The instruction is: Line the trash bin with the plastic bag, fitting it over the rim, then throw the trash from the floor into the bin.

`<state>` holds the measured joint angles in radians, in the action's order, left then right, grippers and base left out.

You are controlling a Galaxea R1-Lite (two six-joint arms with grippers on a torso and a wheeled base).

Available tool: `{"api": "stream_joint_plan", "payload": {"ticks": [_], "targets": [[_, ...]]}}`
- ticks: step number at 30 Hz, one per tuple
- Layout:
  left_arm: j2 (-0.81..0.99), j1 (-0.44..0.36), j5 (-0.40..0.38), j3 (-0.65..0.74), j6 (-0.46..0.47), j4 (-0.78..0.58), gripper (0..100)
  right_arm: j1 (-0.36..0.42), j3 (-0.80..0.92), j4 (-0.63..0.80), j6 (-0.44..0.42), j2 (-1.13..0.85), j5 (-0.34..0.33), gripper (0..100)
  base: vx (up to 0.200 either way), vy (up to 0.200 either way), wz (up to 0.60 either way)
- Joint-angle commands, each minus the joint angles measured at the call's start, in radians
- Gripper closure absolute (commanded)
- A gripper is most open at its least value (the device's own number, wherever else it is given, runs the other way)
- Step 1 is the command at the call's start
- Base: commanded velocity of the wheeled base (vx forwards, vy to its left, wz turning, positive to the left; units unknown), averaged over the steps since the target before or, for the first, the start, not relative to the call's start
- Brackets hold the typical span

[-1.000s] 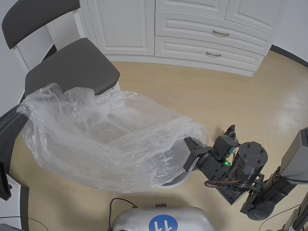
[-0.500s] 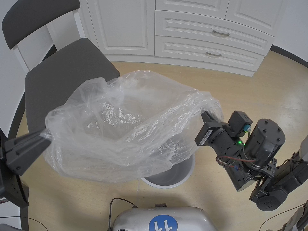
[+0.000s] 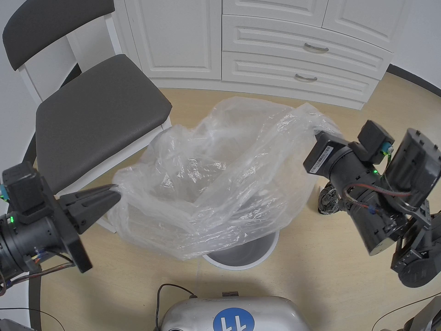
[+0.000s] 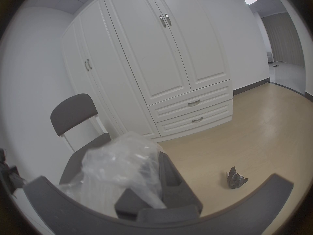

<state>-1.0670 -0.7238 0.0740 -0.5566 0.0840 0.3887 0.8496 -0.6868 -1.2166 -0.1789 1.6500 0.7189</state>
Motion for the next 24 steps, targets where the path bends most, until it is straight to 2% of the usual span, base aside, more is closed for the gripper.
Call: {"api": "stream_joint_plan", "payload": {"ticks": [1,4,5,7,11,15,19,21,22,24], "targets": [[-0.125,0.06,0.001,-0.006,0.0,0.01,100,0.036,-0.013,0.06,-0.001,-0.131,0.008,100,0.0,0.0,0.0],[-0.134,0.083,0.0,-0.008,0.0,0.012,100,0.059,-0.011,0.117,0.006,-0.174,0.04,100,0.0,0.0,0.0],[-0.131,0.103,-0.002,-0.011,0.0,0.012,100,0.077,-0.01,0.17,0.013,-0.205,0.073,100,0.0,0.0,0.0],[-0.125,0.124,-0.005,-0.014,0.005,0.012,100,0.1,0.006,0.241,0.03,-0.253,0.091,100,0.0,0.0,0.0],[-0.108,0.176,-0.013,-0.023,0.008,0.012,100,0.126,0.098,0.422,0.133,-0.374,0.122,100,0.0,0.0,0.0],[-0.11,0.199,-0.048,-0.028,0.008,0.012,100,0.112,0.211,0.425,0.259,-0.42,0.165,100,0.0,0.0,0.0],[-0.114,0.199,-0.063,-0.026,0.008,0.012,100,0.098,0.3,0.419,0.349,-0.458,0.152,100,0.0,0.0,0.0],[-0.116,0.201,-0.063,-0.026,0.008,0.012,100,0.098,0.308,0.419,0.358,-0.463,0.154,100,0.0,0.0,0.0],[-0.117,0.208,-0.065,-0.026,0.008,0.012,100,0.097,0.366,0.419,0.415,-0.481,0.149,100,0.0,0.0,0.0],[-0.117,0.213,-0.065,-0.028,0.008,0.012,100,0.095,0.375,0.417,0.426,-0.483,0.146,100,0.0,0.0,0.0]]}}
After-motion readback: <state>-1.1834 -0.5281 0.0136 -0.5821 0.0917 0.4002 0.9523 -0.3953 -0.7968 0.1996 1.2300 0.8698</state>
